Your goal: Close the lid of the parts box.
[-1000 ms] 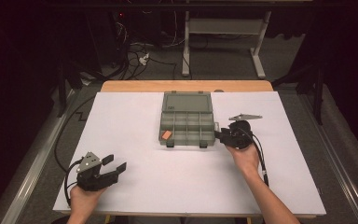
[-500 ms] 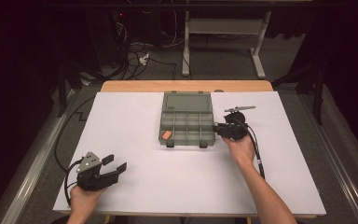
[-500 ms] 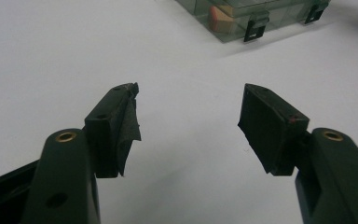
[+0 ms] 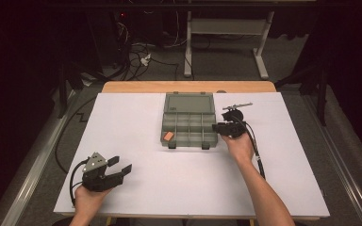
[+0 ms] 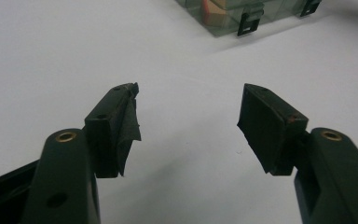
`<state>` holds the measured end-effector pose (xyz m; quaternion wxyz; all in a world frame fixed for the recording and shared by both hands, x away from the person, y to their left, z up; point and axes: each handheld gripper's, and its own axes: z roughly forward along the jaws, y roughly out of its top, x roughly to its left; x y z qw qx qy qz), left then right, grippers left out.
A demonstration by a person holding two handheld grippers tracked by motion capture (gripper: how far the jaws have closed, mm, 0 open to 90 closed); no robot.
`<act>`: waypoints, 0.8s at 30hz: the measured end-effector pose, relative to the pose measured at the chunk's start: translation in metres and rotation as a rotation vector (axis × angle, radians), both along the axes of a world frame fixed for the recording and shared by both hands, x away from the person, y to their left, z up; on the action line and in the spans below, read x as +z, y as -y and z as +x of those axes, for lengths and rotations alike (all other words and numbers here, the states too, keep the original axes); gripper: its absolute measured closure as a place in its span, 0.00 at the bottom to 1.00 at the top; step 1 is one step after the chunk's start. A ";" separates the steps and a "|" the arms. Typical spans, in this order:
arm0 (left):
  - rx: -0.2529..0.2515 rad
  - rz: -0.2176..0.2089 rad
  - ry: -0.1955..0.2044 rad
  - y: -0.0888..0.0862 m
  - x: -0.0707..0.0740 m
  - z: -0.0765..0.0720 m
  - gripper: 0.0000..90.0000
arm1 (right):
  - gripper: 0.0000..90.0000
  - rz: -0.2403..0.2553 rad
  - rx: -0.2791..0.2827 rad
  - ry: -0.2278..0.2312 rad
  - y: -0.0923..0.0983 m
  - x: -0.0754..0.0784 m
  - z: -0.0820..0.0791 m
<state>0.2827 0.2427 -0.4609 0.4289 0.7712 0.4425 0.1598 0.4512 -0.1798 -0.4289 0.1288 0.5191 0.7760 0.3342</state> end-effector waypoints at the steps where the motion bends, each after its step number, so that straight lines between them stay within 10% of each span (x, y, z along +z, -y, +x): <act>1: -0.001 0.000 -0.004 0.000 0.000 0.001 0.42 | 0.77 -0.006 -0.002 0.000 -0.001 0.000 0.000; 24: -0.007 0.055 -0.059 0.030 0.008 0.063 0.48 | 0.78 -0.021 -0.001 0.017 -0.001 -0.002 0.001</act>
